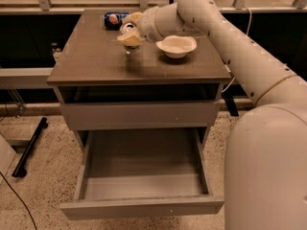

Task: Pick 7up can from middle drawer and place on counter

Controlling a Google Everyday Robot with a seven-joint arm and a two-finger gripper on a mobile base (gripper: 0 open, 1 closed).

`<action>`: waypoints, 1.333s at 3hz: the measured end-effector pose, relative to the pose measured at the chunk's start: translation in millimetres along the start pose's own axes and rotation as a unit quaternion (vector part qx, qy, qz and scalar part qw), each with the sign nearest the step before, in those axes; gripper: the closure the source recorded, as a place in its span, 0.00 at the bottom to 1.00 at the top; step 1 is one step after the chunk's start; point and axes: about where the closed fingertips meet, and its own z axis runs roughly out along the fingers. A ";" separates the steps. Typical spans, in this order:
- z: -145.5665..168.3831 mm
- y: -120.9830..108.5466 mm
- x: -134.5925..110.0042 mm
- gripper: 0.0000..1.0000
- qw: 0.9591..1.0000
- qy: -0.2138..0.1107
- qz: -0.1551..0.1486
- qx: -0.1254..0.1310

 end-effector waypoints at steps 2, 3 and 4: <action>16.1 -23.3 35.3 0.28 0.999 0.035 0.007 0.033; 20.4 -20.4 34.9 0.00 0.999 0.034 0.008 0.029; 20.8 -20.2 34.9 0.00 0.999 0.034 0.008 0.029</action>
Offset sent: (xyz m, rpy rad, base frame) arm 0.0590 -0.0283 -0.0340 -0.0453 -0.0014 -0.1583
